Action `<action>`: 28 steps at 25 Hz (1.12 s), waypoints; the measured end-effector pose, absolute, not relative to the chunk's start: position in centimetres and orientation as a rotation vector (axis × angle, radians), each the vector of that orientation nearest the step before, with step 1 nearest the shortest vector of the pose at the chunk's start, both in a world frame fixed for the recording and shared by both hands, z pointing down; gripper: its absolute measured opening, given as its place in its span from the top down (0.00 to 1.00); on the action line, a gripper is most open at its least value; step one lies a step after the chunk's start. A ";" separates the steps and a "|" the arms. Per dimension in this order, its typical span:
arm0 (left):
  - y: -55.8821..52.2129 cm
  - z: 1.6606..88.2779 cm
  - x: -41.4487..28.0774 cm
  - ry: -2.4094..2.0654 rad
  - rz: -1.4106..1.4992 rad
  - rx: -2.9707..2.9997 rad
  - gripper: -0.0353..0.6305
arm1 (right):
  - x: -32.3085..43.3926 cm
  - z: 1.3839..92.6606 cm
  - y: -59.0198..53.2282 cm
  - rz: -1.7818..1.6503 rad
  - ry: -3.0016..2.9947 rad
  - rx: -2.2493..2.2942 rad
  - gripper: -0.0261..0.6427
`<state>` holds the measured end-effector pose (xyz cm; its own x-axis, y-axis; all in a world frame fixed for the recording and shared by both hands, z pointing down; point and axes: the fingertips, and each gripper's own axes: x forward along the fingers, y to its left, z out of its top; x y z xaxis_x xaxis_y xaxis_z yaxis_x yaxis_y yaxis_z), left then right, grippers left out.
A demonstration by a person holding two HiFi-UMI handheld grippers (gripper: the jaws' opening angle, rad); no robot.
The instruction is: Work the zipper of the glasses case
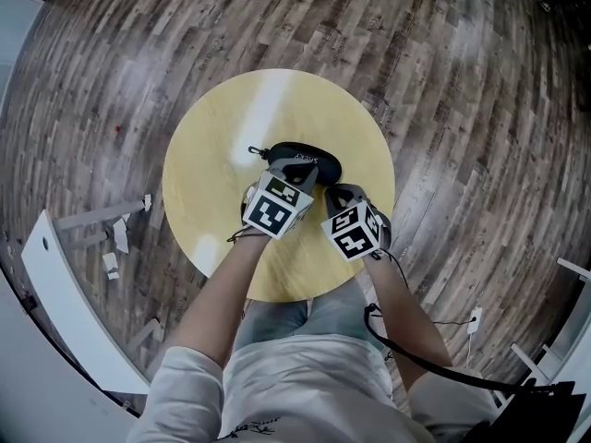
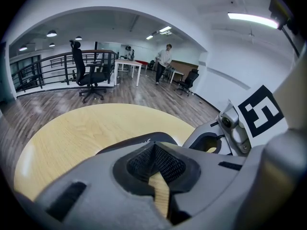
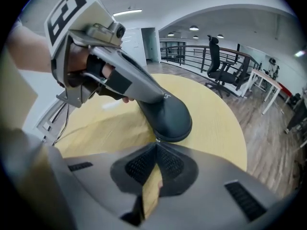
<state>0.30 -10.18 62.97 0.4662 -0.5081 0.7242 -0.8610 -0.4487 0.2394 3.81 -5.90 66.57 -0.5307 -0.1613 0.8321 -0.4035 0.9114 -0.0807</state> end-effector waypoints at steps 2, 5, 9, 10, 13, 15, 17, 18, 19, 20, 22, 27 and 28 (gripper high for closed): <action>-10.2 63.0 0.2 -1.133 0.764 2.121 0.94 | 3.7 66.6 -6.0 0.326 -2.141 0.415 0.96; -10.3 63.1 0.4 -1.132 0.762 2.130 0.94 | 4.3 66.8 -5.8 0.359 -2.146 0.449 0.96; -10.5 63.2 0.1 -1.128 0.749 2.125 0.94 | 6.5 66.7 -6.1 0.418 -2.151 0.574 0.96; -10.6 63.1 0.0 -1.128 0.719 2.127 0.94 | 6.9 66.1 -6.1 0.443 -2.179 0.602 0.96; -10.4 60.3 -0.5 -1.176 0.572 2.175 0.94 | 7.9 61.9 -6.2 0.466 -2.293 0.666 0.96; -9.2 56.1 -1.2 -1.278 0.512 2.225 0.94 | 7.8 57.5 -6.1 0.427 -2.370 0.673 0.96; -6.6 51.1 -1.9 -1.399 0.471 2.246 0.94 | 6.8 52.7 -5.0 0.397 -2.452 0.642 0.96; -5.0 48.6 -2.1 -1.449 0.442 2.249 0.94 | 6.1 50.3 -4.3 0.394 -2.498 0.619 0.96; -3.4 46.4 -2.2 -1.492 0.408 2.250 0.94 | 5.1 47.9 -3.5 0.397 -2.547 0.592 0.96; -1.6 44.4 -2.4 -1.532 0.370 2.249 0.94 | 4.0 45.8 -2.5 0.407 -2.594 0.563 0.96; 2.0 41.6 -3.0 -1.624 0.297 2.211 0.94 | 2.0 42.2 -0.1 0.456 -2.670 0.508 0.96; 6.7 38.8 -6.3 -1.880 0.156 2.030 0.94 | -1.4 37.9 3.9 0.603 -2.770 0.422 0.96; 7.0 38.5 -6.9 -1.905 0.142 2.018 0.94 | -2.0 37.5 4.5 0.585 -2.785 0.388 0.96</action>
